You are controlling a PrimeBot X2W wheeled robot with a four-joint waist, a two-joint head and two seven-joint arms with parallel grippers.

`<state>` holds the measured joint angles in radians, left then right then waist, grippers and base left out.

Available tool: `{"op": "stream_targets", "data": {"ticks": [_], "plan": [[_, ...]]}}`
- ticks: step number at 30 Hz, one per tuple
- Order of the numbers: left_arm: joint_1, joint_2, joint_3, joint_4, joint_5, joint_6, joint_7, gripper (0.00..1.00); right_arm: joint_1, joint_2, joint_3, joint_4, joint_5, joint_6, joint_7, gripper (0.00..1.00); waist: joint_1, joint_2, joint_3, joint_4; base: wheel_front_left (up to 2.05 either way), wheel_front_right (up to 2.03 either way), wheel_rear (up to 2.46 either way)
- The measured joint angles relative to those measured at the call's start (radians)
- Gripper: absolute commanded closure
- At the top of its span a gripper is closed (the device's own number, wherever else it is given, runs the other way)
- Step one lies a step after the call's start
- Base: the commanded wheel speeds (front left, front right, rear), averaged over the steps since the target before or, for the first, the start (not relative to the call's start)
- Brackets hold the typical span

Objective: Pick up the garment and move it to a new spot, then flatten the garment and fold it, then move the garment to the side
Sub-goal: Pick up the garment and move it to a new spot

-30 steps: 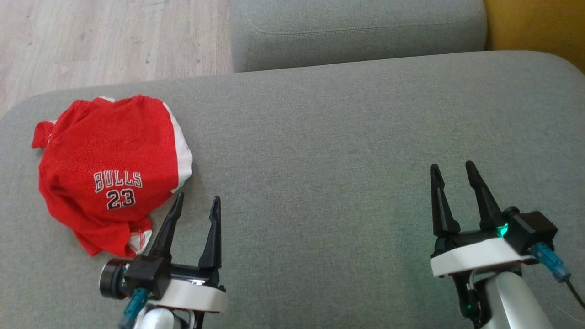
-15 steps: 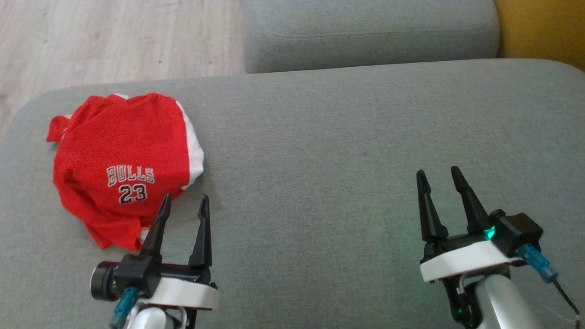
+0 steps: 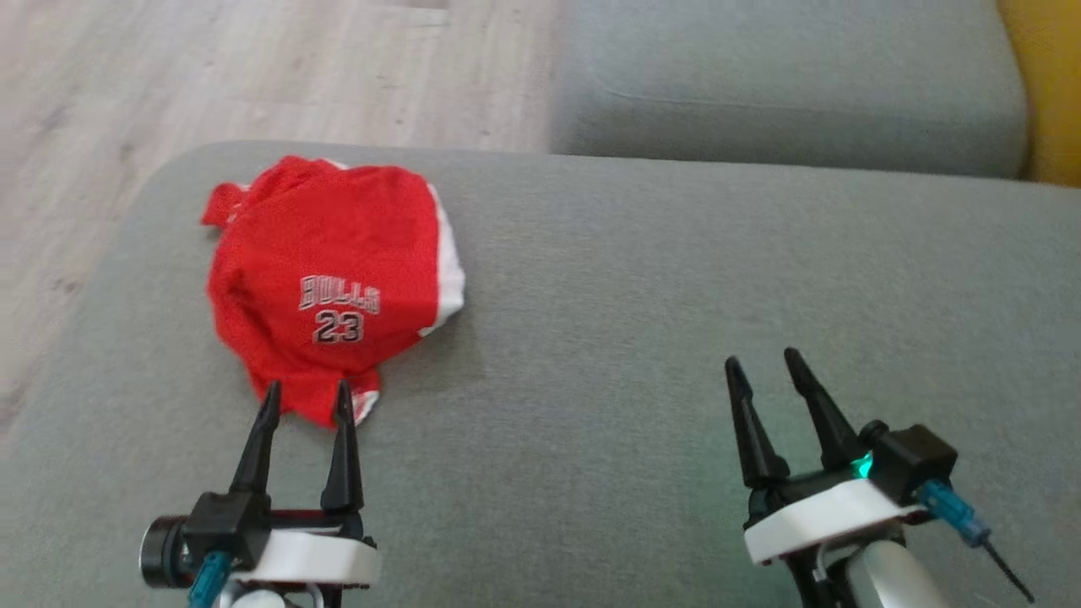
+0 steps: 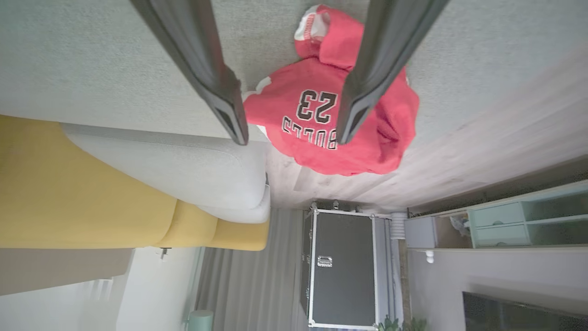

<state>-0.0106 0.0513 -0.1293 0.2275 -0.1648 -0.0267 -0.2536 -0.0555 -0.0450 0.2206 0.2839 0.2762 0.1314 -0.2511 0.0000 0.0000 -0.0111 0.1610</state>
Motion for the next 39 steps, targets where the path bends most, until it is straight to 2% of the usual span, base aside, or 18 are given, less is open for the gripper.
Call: {"op": "stream_targets", "data": {"ticks": [12,20,24,28,32,39], "plan": [[0.035,0.000,0.068,0.004,0.025,-0.026,0.000,0.00,0.010,0.000,0.059,0.006,0.024,0.000,0.000,0.00,-0.0001,0.0000,-0.043,0.125,0.00,0.00,0.00],[0.035,0.000,0.093,0.004,0.038,-0.037,0.000,0.00,0.030,0.000,0.072,0.006,0.025,0.000,0.000,0.00,-0.0001,0.0000,-0.039,0.137,0.00,0.00,0.00],[0.010,0.014,0.089,0.024,0.054,-0.063,0.000,0.00,0.025,0.000,0.070,0.003,0.025,0.000,0.000,0.00,0.0000,0.0000,-0.012,0.130,0.00,0.00,0.00],[-0.128,0.085,0.035,0.099,0.086,-0.088,0.005,0.00,0.011,0.000,0.060,0.001,0.014,0.000,0.000,0.00,0.0000,0.0000,0.035,0.118,0.00,0.00,0.00],[-0.351,0.166,-0.039,0.180,0.100,-0.098,0.089,0.00,-0.029,0.000,0.043,-0.003,-0.008,0.000,0.000,0.00,0.0001,0.0000,0.093,0.104,0.00,0.00,0.00],[-0.646,0.289,-0.274,0.338,-0.036,-0.106,0.318,0.00,-0.101,-0.002,0.032,-0.013,-0.033,0.000,0.000,0.00,0.0004,0.0000,0.202,0.063,0.00,0.00,0.00]]}}
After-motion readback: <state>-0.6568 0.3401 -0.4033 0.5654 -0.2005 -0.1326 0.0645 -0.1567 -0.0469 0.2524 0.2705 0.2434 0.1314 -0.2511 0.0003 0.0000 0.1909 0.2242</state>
